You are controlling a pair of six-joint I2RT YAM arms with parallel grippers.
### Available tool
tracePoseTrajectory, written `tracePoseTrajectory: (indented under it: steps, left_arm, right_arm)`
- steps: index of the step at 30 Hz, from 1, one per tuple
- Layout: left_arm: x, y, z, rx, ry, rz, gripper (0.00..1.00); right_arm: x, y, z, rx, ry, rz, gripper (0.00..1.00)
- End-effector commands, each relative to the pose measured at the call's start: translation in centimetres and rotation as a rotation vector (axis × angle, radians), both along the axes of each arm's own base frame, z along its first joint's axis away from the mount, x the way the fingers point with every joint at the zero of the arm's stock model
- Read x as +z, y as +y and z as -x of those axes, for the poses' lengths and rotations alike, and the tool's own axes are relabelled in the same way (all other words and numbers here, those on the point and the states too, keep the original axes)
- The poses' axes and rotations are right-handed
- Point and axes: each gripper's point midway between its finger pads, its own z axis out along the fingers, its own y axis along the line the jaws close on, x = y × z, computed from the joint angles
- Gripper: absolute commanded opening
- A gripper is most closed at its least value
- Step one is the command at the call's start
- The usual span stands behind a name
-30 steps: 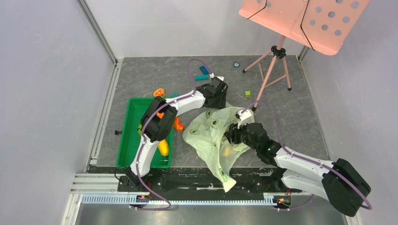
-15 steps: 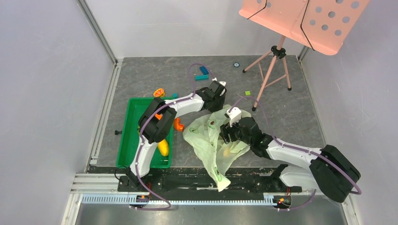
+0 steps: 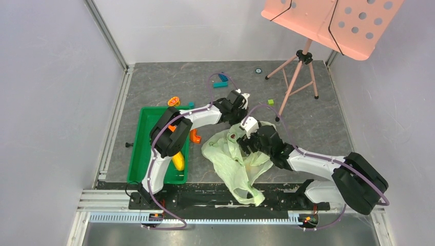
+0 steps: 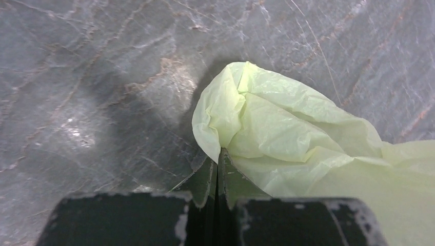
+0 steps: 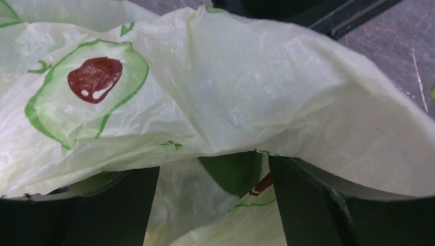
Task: Take the fake fruits out of the plastic bag
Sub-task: Take out the fake fruit from the plastic bag.
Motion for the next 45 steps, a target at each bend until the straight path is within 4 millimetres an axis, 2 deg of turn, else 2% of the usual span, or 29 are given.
tracePoseTrajectory:
  steps: [1,7,17,22,27,29,33,36,41,45]
  left_arm:
    - [-0.4,-0.1,3.5,-0.153,0.055,0.01,0.02]
    - [0.0,-0.7,4.4,-0.212,0.069,0.059,0.02]
    - [1.0,-1.2,5.4,-0.27,0.075,0.114,0.02]
    - [1.0,-1.3,5.5,-0.276,0.079,0.122,0.02]
    - [0.8,-1.1,5.2,-0.26,0.081,0.113,0.02]
    - [0.7,-1.0,5.1,-0.248,0.083,0.109,0.02]
    - [0.6,-0.5,4.5,-0.208,0.077,0.109,0.02]
    - [0.5,0.4,3.3,-0.139,0.068,0.091,0.02]
    - [0.6,2.6,1.1,-0.032,0.063,0.071,0.02]
    - [1.2,3.7,0.0,0.015,0.043,0.082,0.02]
  right_arm:
    - [2.1,1.0,-2.3,0.012,-0.094,0.028,0.81]
    - [1.0,1.4,-2.8,0.026,-0.071,0.074,0.83]
    - [-2.3,2.1,-2.6,0.044,0.039,0.113,0.82]
    - [-3.4,2.4,-2.2,0.042,0.084,0.098,0.75]
    - [-2.6,2.3,-2.0,0.032,0.073,0.074,0.49]
    - [-2.0,2.2,-1.8,0.033,0.065,0.061,0.44]
    - [-0.5,2.1,-1.0,0.04,0.066,0.018,0.38]
    - [0.2,2.1,0.3,0.048,0.113,-0.016,0.36]
    - [1.4,2.4,3.5,0.112,0.213,-0.086,0.33]
    - [2.8,2.1,5.3,0.14,0.212,-0.162,0.33]
